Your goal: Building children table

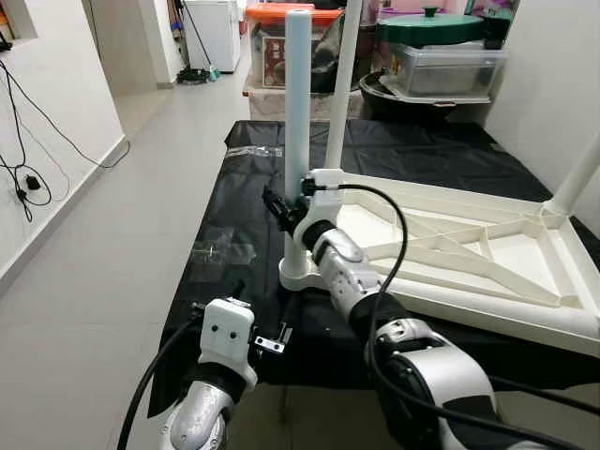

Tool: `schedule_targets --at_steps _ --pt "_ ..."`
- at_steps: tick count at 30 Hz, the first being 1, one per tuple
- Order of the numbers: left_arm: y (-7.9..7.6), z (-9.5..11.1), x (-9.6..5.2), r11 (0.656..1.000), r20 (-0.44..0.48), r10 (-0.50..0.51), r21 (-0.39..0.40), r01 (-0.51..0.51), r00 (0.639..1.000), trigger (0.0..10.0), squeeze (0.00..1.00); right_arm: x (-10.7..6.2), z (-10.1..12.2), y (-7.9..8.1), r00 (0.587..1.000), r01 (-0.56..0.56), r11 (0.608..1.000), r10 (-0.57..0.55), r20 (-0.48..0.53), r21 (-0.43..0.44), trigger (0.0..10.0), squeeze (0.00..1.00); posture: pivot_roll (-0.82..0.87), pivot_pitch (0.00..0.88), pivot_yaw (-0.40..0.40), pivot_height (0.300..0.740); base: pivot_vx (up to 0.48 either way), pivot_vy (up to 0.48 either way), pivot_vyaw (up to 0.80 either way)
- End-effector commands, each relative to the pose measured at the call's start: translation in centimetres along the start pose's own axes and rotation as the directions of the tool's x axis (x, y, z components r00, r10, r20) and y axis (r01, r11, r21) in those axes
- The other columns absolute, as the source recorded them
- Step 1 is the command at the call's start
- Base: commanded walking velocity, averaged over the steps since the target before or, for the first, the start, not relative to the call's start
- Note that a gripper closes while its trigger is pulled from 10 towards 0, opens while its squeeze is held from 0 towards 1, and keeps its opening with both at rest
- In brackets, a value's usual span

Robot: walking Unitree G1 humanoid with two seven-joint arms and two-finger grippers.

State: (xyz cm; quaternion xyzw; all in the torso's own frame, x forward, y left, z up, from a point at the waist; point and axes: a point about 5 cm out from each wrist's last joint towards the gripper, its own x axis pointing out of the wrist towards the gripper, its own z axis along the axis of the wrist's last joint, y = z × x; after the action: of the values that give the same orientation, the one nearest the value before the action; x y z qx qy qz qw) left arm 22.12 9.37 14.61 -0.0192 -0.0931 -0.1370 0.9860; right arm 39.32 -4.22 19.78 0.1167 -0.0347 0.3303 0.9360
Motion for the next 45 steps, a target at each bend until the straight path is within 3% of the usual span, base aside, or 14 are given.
schedule_targets --at_steps 1,5,15,16,17,25,27,30,31,33,37,39,41,45 --pt "0.0 -0.3 0.0 1.0 -0.013 -0.007 0.007 0.007 1.0 10.0 0.0 0.7 0.5 1.9 0.972 -0.233 0.972 0.233 -0.039 0.012 10.0 0.0 -0.01 0.0 -0.032 0.74 0.0 0.0 0.0" --pt "-0.1 -0.3 0.1 1.0 -0.012 -0.011 0.006 0.011 1.0 10.0 0.0 0.0 1.0 2.4 0.852 -0.508 0.859 0.512 -0.108 0.064 10.0 0.0 0.0 0.0 -0.036 0.74 0.0 0.0 0.0" --pt "0.0 -0.2 0.2 1.0 -0.006 -0.006 0.011 0.006 1.0 10.0 0.0 -0.8 0.6 3.7 0.647 -0.73 0.667 0.745 -0.161 0.149 10.0 0.0 0.01 0.0 -0.048 0.74 0.0 0.0 0.0" --pt "0.0 -0.2 0.2 1.0 -0.006 -0.007 0.011 0.007 1.0 10.0 0.0 -1.0 0.3 4.1 0.604 -0.759 0.627 0.779 -0.17 0.176 1.3 0.0 0.01 0.0 -0.048 0.74 0.0 0.0 0.0" --pt "0.0 -0.2 0.2 1.0 -0.007 -0.007 0.012 0.007 1.0 10.0 0.0 -1.2 -0.2 4.6 0.551 -0.79 0.578 0.816 -0.176 0.206 0.0 0.0 0.02 0.0 -0.053 0.74 0.0 0.0 0.0" --pt "0.0 -0.2 0.1 1.0 -0.009 -0.005 0.012 0.005 1.0 10.0 0.0 -0.8 -0.5 4.8 0.621 -0.75 0.643 0.765 -0.169 0.155 0.0 0.0 0.02 0.0 -0.055 0.74 0.0 0.0 0.0" --pt "0.0 -0.2 0.1 1.0 -0.009 -0.004 0.012 0.005 1.0 10.0 0.0 -0.5 -0.7 4.7 0.677 -0.705 0.698 0.716 -0.17 0.128 0.0 0.0 0.02 0.0 -0.055 0.74 0.0 0.0 0.0" --pt "-0.1 -0.3 0.1 1.0 -0.01 -0.005 0.01 0.005 1.0 10.0 0.0 0.6 -0.8 3.4 0.891 -0.419 0.907 0.418 -0.179 0.033 0.0 0.0 0.02 0.0 -0.055 0.74 0.0 0.0 0.0" --pt "-0.1 -0.3 0.1 1.0 -0.01 -0.005 0.01 0.005 1.0 10.0 0.0 0.6 -0.8 3.4 0.891 -0.419 0.907 0.418 -0.179 0.033 0.0 0.0 0.02 0.0 -0.055 0.74 0.0 0.0 0.0" --pt "-0.1 -0.3 0.1 1.0 -0.01 -0.005 0.009 0.005 1.0 10.0 0.0 0.9 -0.7 1.0 0.988 -0.045 0.999 0.041 -0.151 -0.025 0.0 0.0 0.01 0.0 -0.053 0.74 0.0 0.0 0.0" --pt "-0.1 -0.3 0.1 1.0 -0.013 -0.008 0.008 0.008 1.0 10.0 0.0 -0.3 -0.7 -2.2 0.921 0.371 0.928 -0.373 -0.11 -0.044 0.0 0.0 0.0 0.0 -0.047 0.74 0.0 0.0 0.0" --pt "-0.2 -0.4 0.0 1.0 -0.015 -0.011 0.007 0.011 1.0 10.0 0.0 -1.4 -0.8 -3.7 0.802 0.591 0.805 -0.593 -0.07 -0.043 0.0 0.0 0.0 0.0 -0.046 0.74 0.0 0.0 0.0" --pt "-0.2 -0.4 0.1 1.0 -0.015 -0.012 0.006 0.012 1.0 10.0 0.0 -1.9 -0.9 -4.2 0.737 0.673 0.739 -0.674 -0.058 -0.029 0.0 0.0 0.0 0.0 -0.046 0.74 0.0 0.0 0.0" --pt "-0.1 -0.4 0.0 1.0 -0.016 -0.01 0.009 0.01 1.0 10.0 0.0 -1.5 -1.1 -3.3 0.728 0.684 0.729 -0.683 -0.055 0.001 0.0 0.0 0.0 0.0 -0.045 0.74 0.0 0.0 0.0"
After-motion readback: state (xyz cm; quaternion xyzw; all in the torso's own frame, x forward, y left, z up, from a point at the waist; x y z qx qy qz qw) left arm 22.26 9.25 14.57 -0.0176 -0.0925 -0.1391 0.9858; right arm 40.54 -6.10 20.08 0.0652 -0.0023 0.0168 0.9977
